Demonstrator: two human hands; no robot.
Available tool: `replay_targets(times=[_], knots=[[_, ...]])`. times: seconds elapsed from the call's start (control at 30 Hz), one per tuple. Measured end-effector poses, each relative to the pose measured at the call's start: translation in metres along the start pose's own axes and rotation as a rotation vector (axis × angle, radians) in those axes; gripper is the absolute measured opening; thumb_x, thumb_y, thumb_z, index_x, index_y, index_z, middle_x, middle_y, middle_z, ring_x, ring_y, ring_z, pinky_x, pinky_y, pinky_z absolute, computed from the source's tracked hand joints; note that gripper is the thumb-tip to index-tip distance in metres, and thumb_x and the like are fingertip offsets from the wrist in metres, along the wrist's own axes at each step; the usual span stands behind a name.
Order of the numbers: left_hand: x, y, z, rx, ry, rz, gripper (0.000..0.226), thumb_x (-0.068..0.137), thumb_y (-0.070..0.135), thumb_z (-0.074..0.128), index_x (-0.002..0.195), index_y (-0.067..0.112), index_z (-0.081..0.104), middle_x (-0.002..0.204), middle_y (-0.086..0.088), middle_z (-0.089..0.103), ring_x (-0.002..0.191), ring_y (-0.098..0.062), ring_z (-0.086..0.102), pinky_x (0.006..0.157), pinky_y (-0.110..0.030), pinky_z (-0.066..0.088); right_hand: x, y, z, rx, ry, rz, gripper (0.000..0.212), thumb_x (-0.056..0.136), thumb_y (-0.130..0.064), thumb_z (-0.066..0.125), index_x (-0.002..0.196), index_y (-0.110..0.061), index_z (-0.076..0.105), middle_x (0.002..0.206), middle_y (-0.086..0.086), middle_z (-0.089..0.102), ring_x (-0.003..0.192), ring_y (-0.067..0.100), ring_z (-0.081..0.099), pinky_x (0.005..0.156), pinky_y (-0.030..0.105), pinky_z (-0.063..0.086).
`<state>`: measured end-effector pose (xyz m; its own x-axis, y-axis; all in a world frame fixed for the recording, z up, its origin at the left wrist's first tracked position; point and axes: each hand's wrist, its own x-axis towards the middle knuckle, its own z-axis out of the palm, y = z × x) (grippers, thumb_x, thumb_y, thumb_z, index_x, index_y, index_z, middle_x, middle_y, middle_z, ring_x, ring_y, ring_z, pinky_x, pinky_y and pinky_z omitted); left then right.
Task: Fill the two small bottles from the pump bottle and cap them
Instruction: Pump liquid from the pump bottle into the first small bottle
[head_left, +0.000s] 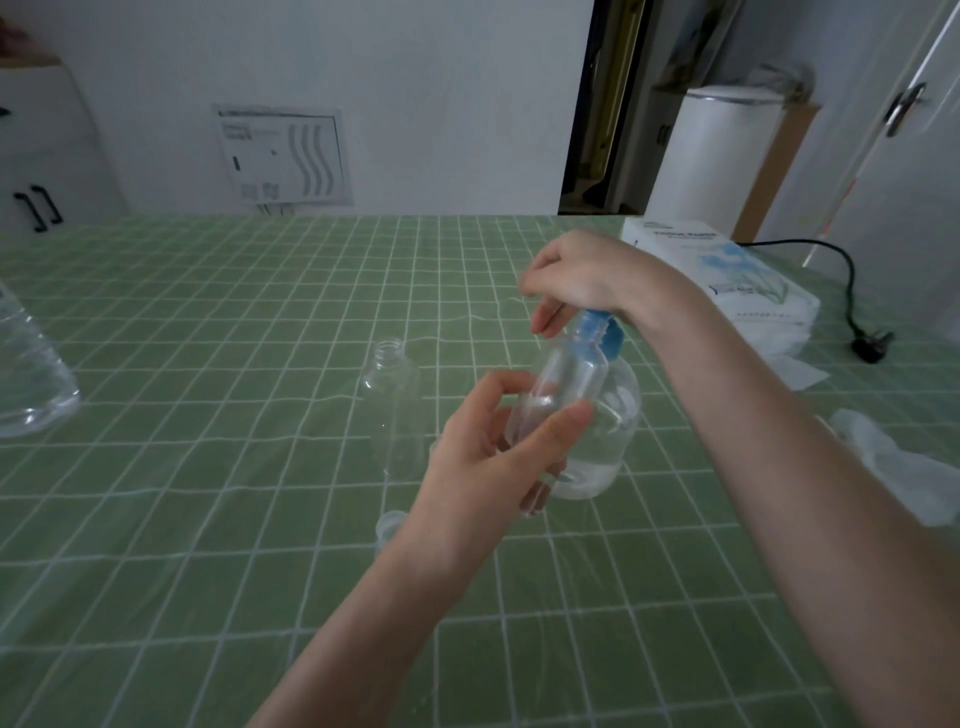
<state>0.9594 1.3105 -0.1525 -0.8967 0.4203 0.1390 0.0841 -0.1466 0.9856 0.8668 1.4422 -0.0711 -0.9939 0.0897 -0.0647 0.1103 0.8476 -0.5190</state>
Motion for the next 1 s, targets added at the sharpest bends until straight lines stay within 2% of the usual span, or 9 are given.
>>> replay_targets(times=[0.1,0.2,0.33,0.53,0.73,0.9,1.0], knots=[[-0.001,-0.002,0.0,0.005,-0.001,-0.005,0.04,0.068,0.042,0.063,0.099,0.017,0.059,0.089,-0.022,0.064,0.068,-0.019,0.054,0.049,-0.019,0.043,-0.002,0.001,0.002,0.006,0.002,-0.006,0.034,0.094,-0.023,0.052,0.115,0.001,0.062,0.099,0.016,0.072,0.1,0.033,0.067,0.099,0.045,0.047],[-0.001,-0.001,0.001,-0.003,-0.006,-0.005,0.04,0.067,0.043,0.063,0.099,0.019,0.059,0.09,-0.02,0.065,0.068,-0.017,0.056,0.051,-0.018,0.044,-0.003,0.0,-0.001,0.033,0.023,-0.037,0.03,0.094,-0.021,0.051,0.113,0.0,0.063,0.085,0.008,0.074,0.099,0.03,0.068,0.097,0.043,0.048],[0.0,0.001,0.002,-0.027,0.0,0.005,0.041,0.066,0.042,0.064,0.098,0.017,0.059,0.083,-0.015,0.066,0.067,-0.016,0.057,0.049,-0.017,0.045,-0.003,-0.002,-0.006,0.047,0.06,-0.066,0.029,0.093,-0.022,0.052,0.114,-0.003,0.061,0.078,0.004,0.073,0.098,0.031,0.069,0.095,0.042,0.05],[0.001,0.0,0.001,-0.015,-0.002,-0.001,0.04,0.067,0.043,0.065,0.098,0.02,0.059,0.089,-0.017,0.067,0.067,-0.015,0.058,0.05,-0.017,0.045,-0.002,-0.001,-0.004,0.03,0.001,-0.044,0.037,0.096,-0.024,0.05,0.119,0.002,0.06,0.084,0.007,0.075,0.101,0.032,0.068,0.099,0.041,0.047],[-0.001,-0.002,0.001,-0.01,-0.002,-0.005,0.037,0.067,0.041,0.064,0.096,0.018,0.059,0.083,-0.01,0.066,0.067,-0.019,0.055,0.049,-0.02,0.043,-0.001,0.002,0.001,-0.006,-0.026,-0.006,0.036,0.096,-0.026,0.049,0.115,0.0,0.064,0.097,0.01,0.074,0.1,0.03,0.068,0.101,0.041,0.045],[0.0,-0.001,0.001,0.009,-0.005,-0.006,0.042,0.066,0.044,0.063,0.1,0.02,0.059,0.086,-0.01,0.069,0.067,-0.012,0.06,0.052,-0.016,0.047,-0.002,0.0,-0.003,-0.012,-0.017,-0.027,0.041,0.095,-0.026,0.05,0.121,0.004,0.059,0.098,0.015,0.074,0.104,0.035,0.066,0.099,0.045,0.047],[0.0,0.001,0.001,0.01,-0.002,0.001,0.043,0.066,0.044,0.063,0.101,0.02,0.059,0.09,-0.01,0.069,0.067,-0.009,0.061,0.053,-0.015,0.048,-0.001,-0.003,-0.008,-0.014,0.006,-0.046,0.038,0.095,-0.026,0.052,0.116,0.004,0.062,0.095,0.015,0.074,0.1,0.033,0.068,0.096,0.044,0.05]])
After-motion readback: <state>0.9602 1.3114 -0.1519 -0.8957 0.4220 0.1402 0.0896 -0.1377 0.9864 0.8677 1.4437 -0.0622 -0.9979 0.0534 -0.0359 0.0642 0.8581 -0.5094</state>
